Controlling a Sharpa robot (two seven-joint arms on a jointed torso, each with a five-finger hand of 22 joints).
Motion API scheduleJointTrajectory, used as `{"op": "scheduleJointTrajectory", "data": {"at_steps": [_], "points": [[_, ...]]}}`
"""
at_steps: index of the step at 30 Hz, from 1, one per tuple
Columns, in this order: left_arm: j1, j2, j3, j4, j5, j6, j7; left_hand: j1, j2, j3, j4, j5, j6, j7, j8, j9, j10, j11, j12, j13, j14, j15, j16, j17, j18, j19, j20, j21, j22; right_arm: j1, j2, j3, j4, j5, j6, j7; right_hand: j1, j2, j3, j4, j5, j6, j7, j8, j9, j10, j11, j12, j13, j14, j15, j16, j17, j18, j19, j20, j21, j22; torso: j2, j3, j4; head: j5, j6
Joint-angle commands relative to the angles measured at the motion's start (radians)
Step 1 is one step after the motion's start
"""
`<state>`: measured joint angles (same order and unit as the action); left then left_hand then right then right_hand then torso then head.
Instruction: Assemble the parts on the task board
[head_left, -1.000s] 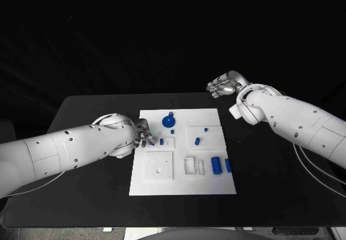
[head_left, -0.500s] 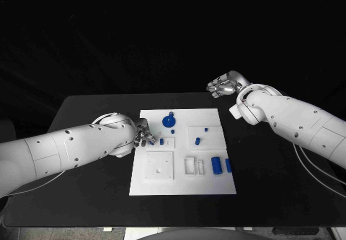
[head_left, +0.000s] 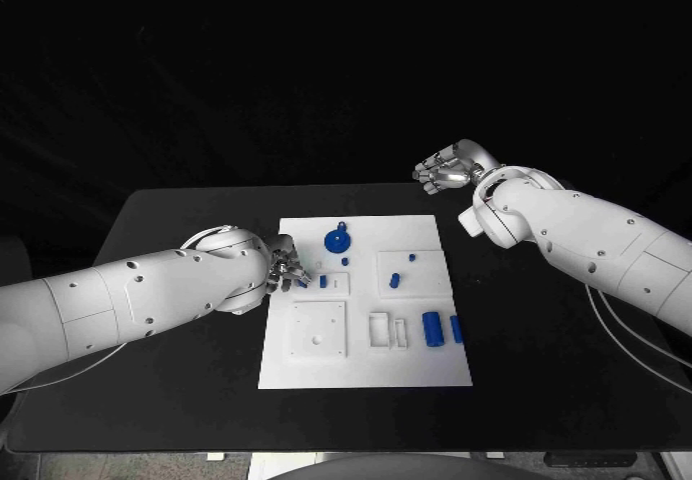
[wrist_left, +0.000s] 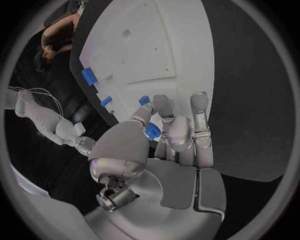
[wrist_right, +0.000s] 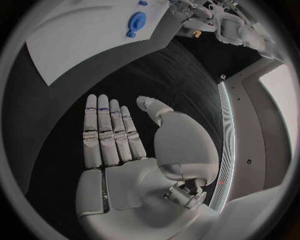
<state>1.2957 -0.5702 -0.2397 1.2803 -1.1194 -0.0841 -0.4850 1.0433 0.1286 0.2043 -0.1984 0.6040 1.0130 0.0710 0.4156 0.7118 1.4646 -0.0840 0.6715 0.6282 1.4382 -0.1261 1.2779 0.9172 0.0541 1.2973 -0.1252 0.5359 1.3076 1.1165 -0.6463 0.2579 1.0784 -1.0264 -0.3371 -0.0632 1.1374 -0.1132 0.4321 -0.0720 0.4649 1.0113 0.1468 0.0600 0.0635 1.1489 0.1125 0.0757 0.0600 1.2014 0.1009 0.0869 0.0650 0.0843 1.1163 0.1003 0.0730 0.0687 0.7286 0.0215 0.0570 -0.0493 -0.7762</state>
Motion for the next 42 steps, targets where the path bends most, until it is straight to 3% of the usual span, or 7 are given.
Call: {"op": "scheduleJointTrajectory", "data": {"at_steps": [1, 21, 42], "points": [[-0.001, 0.000, 0.000, 0.003, -0.008, -0.022, 0.009, 0.010, 0.015, 0.028, -0.024, 0.003, 0.088, -0.094, 0.006, 0.002, 0.037, -0.006, 0.001, 0.001, 0.004, -0.002, 0.000, 0.001, 0.002, 0.005, -0.005, 0.006, 0.018, 0.000, 0.001, 0.001, -0.001, 0.001, 0.009, 0.009, -0.011, 0.002, 0.002, -0.004, 0.004, -0.004, 0.003, 0.003, 0.000, -0.005, 0.004, -0.005, -0.001, -0.005, 0.001, -0.005, -0.001, 0.009, -0.006, -0.002, -0.003, -0.001, 0.000, 0.0001, 0.0004, 0.001, 0.000], [-0.012, 0.007, 0.000, -0.007, -0.011, -0.007, 0.015, 0.009, 0.016, 0.028, -0.023, 0.000, 0.087, -0.094, 0.005, 0.001, 0.037, -0.005, 0.000, 0.001, 0.004, -0.002, -0.002, -0.001, 0.002, 0.005, -0.005, 0.005, 0.018, -0.001, 0.004, 0.001, -0.004, 0.001, 0.014, 0.007, -0.011, 0.002, 0.002, -0.004, 0.004, -0.004, 0.003, 0.003, 0.000, -0.005, 0.004, -0.005, -0.001, -0.005, 0.001, -0.005, -0.001, 0.009, -0.006, -0.002, -0.003, -0.001, 0.000, 0.0009, -0.0006, -0.002, -0.005], [-0.014, 0.008, 0.000, -0.007, -0.011, 0.013, 0.018, 0.012, 0.017, 0.029, -0.023, -0.001, 0.085, -0.093, 0.006, 0.002, 0.036, -0.005, 0.000, 0.002, 0.004, -0.002, -0.003, -0.002, 0.002, 0.005, -0.005, 0.004, 0.018, -0.001, 0.003, 0.001, -0.004, 0.001, 0.017, 0.006, -0.011, 0.003, 0.000, -0.004, 0.004, -0.003, 0.003, 0.002, 0.000, -0.004, 0.004, -0.005, -0.001, -0.005, 0.001, -0.005, -0.001, 0.009, -0.007, -0.002, -0.003, -0.001, 0.000, -0.0003, 0.0002, -0.004, -0.007]]}}
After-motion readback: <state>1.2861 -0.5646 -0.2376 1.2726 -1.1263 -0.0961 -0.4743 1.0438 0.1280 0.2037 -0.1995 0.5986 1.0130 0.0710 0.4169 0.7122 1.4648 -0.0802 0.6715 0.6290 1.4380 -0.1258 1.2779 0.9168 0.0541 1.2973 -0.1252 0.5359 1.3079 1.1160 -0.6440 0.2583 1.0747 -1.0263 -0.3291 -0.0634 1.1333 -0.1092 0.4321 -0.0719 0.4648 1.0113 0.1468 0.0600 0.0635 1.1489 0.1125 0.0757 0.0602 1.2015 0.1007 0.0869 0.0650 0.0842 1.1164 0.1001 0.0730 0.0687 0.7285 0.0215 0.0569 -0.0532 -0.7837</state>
